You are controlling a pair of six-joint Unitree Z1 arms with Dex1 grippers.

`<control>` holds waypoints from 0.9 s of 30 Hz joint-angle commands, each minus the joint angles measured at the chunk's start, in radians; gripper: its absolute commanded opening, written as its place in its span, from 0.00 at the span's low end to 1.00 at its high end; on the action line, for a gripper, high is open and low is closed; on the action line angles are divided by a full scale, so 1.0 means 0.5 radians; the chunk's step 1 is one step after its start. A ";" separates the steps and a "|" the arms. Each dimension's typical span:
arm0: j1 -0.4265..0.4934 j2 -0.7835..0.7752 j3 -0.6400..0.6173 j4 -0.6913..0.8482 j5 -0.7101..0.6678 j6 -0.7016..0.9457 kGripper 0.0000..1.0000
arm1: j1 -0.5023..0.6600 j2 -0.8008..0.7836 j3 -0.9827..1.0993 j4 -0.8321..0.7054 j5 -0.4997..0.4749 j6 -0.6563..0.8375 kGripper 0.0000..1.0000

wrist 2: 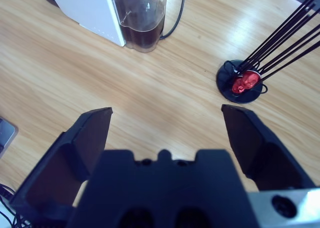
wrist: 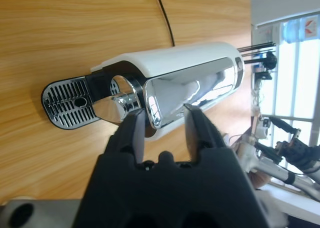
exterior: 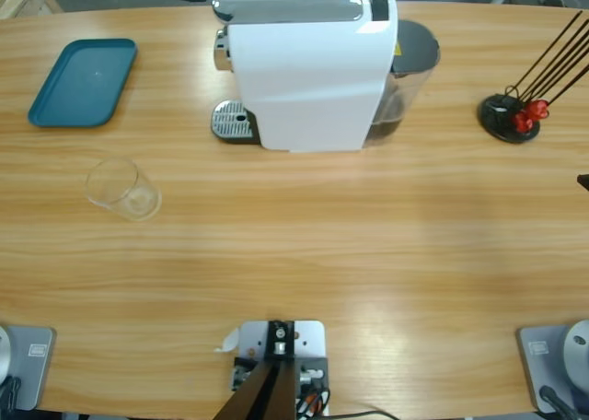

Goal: Pour coffee

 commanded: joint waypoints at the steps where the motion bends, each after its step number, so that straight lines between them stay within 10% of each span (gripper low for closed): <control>1: 0.016 0.077 0.062 0.029 -0.031 0.021 0.83 | 0.008 0.023 0.023 0.007 0.018 0.018 1.00; 8: 0.012 0.096 0.083 0.024 -0.010 0.027 0.79 | 0.008 0.029 0.020 0.007 0.018 0.018 1.00; 11: 0.009 0.107 0.078 0.011 -0.014 0.045 0.52 | 0.008 0.035 0.020 0.007 0.020 0.018 1.00; 22: -0.021 0.164 0.078 0.008 -0.023 0.047 0.52 | 0.008 0.052 0.017 0.007 0.021 0.018 1.00; 25: -0.022 0.167 0.081 0.008 -0.025 0.047 0.04 | 0.008 0.075 0.011 0.010 0.021 0.018 1.00; 27: -0.026 0.170 0.084 0.008 -0.023 0.045 0.00 | 0.008 0.075 0.011 0.010 0.021 0.018 1.00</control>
